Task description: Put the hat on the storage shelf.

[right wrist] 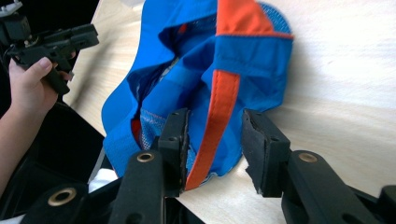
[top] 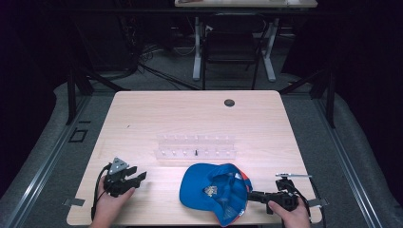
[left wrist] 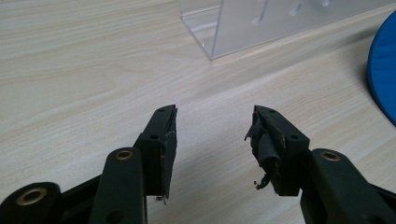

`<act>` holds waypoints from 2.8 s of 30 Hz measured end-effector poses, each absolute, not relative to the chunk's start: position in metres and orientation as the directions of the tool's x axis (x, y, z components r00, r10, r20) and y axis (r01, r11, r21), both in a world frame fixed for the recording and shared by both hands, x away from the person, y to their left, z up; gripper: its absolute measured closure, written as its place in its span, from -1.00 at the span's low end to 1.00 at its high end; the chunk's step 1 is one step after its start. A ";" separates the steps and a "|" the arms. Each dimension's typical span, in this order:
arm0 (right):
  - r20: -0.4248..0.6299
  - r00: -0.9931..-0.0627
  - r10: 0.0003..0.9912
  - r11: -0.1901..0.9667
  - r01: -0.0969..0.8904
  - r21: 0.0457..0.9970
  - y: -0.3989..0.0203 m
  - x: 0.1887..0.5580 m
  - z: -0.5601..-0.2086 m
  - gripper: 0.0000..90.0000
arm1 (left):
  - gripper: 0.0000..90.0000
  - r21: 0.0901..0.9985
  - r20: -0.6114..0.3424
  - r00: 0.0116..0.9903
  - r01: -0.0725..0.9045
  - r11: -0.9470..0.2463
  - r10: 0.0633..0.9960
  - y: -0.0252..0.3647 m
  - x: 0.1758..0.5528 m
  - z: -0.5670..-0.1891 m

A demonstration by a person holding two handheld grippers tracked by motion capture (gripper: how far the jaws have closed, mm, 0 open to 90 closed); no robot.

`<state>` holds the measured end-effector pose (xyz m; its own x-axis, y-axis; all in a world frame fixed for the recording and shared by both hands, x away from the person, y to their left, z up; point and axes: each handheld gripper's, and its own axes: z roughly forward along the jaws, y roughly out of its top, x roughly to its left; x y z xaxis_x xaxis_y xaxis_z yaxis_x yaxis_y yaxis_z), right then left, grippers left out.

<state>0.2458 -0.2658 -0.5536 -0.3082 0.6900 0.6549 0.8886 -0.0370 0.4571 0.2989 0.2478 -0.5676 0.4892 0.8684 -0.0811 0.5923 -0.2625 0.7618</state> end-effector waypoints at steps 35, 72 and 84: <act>0.726 -0.258 0.638 -0.095 0.909 0.406 -0.268 0.249 -0.557 0.72 | 0.13 0.761 -0.075 0.493 0.590 -0.269 0.867 0.247 0.299 -0.568; 0.665 -0.246 0.706 -0.031 0.926 0.376 -0.272 0.272 -0.513 0.73 | 0.13 0.758 -0.072 0.492 0.592 -0.273 0.867 0.246 0.299 -0.568; 0.530 -0.258 0.808 0.067 0.934 0.351 -0.266 0.292 -0.474 0.73 | 0.13 0.761 -0.068 0.493 0.588 -0.274 0.867 0.246 0.300 -0.568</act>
